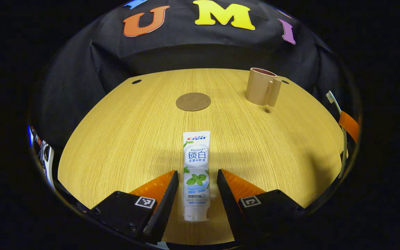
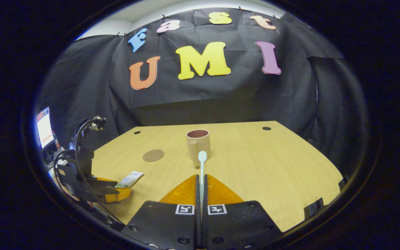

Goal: Put the toothbrush and toothpaste on the desktop into the cup, then pick up the cup and place it on the coaster on the desktop.

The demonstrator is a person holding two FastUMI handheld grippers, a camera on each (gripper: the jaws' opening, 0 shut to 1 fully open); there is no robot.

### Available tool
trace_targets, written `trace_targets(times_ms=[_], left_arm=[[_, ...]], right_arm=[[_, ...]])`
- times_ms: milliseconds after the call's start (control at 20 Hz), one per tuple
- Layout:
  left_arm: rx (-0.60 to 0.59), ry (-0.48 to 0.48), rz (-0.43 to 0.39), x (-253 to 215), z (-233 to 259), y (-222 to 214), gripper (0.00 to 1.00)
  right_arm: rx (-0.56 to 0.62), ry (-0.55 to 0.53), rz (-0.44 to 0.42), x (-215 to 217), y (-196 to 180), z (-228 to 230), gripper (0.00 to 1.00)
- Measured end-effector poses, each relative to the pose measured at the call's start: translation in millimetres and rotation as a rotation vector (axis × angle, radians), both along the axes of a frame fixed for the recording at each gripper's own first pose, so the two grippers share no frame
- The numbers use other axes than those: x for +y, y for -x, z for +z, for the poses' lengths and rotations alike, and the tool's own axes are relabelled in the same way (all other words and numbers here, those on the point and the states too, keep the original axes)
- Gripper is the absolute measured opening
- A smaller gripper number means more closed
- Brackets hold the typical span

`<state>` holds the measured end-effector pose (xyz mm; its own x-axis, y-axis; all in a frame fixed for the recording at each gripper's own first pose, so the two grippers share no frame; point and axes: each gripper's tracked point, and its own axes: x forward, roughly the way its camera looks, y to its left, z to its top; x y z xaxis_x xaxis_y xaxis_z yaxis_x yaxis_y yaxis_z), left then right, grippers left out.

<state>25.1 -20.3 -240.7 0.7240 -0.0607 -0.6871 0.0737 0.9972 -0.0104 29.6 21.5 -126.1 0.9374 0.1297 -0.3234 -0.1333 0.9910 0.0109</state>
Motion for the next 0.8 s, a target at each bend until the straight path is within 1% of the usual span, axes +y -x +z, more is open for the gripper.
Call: trace_targets(times_ms=[200,250,300,350,400,450,500,650,800], left_arm=[[0.011,0.0,-0.021,-1,3,-11,0.72],[0.011,-0.002,-0.025,-1,3,-13,0.69],[0.013,-0.004,-0.023,0,4,-15,0.73],[0.016,-0.003,-0.024,1,4,-16,0.59],[0.023,0.006,-0.028,0,4,-15,0.46],[0.029,0.014,-0.037,0,5,-15,0.53],[0.035,0.026,-0.038,1,4,-13,0.46],[0.018,0.059,-0.061,-2,8,-13,0.42],[-0.058,0.075,-0.064,-1,23,-14,0.4]], right_arm=[[0.005,-0.007,-0.01,-7,-1,-1,0.0],[0.006,-0.003,-0.01,-8,-1,0,0.0],[0.003,-0.003,-0.011,-9,-1,1,0.0],[0.001,-0.002,-0.011,-8,-1,3,0.0],[0.0,-0.003,-0.011,-7,-1,5,0.0],[0.002,-0.004,-0.011,-6,-1,7,0.0],[0.002,-0.003,-0.007,-5,-1,8,0.0],[-0.005,0.011,-0.009,-3,-3,14,0.0],[-0.016,0.03,-0.01,-1,-5,21,0.0]])
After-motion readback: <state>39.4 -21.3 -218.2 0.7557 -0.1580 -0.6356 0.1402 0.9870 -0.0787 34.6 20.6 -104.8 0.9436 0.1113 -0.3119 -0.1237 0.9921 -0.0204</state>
